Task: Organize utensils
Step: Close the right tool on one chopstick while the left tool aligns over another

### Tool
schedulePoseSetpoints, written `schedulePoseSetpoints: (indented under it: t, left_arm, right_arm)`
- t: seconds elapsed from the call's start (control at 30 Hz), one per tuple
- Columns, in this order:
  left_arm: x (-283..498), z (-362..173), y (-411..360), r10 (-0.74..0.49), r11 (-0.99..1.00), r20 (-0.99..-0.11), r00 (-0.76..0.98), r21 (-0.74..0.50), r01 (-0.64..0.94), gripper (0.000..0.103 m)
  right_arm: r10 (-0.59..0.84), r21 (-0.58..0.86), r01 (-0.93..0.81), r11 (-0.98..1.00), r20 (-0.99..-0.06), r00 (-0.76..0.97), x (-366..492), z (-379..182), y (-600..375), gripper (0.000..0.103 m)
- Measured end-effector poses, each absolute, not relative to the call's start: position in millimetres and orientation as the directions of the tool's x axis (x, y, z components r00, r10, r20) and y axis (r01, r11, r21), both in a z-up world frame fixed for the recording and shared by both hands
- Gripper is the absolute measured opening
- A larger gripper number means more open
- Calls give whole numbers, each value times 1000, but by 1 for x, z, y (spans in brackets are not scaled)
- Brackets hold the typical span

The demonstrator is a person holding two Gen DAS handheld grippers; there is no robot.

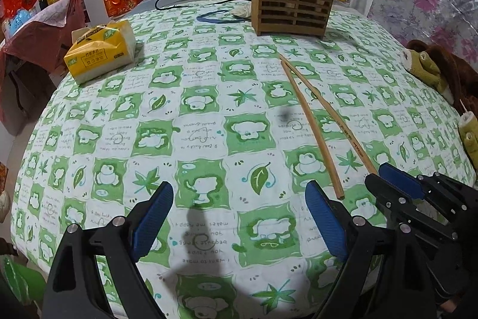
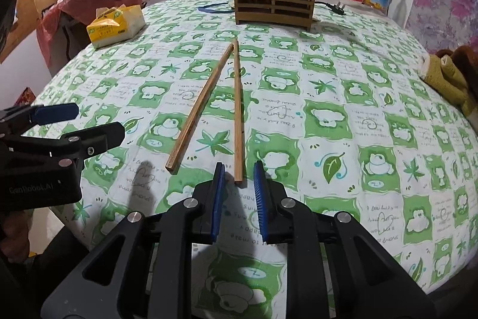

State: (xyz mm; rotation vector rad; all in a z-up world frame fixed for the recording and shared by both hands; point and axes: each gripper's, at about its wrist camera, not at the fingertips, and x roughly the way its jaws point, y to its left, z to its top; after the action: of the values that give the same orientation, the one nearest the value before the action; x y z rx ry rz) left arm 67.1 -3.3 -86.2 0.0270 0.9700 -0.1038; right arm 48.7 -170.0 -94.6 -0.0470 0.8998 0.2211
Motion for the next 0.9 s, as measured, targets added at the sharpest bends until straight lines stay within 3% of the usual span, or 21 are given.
schedulePoseSetpoints:
  t: [0.07,0.23,0.57,0.7,0.9]
  left_arm:
    - [67,-86,-6,-89,994,-827,556,-35,107,88]
    - [63,-86,-24,-117,988,-828,548,-38,153,88]
    - [66,-95,-61,-117,977,-840,530,-3,211,88]
    - [71,-105,-64,-107,978,-856,505,1,209,77]
    - [75,-108,-62,-109,979,-849,517,-1,203,69]
  right_arm:
    - [180,63,-212,975,-778,602,49,-95,-173,6]
    - [238,142,-205,969,-766,597,47,-91,-186,6]
    - [228,160,-164,973,-756,614,44,-88,-207,6]
    - [229,167,-158,973,-754,616,44,-88,-211,6]
    - [239,185,-150,971,-752,615,45,-89,-217,6]
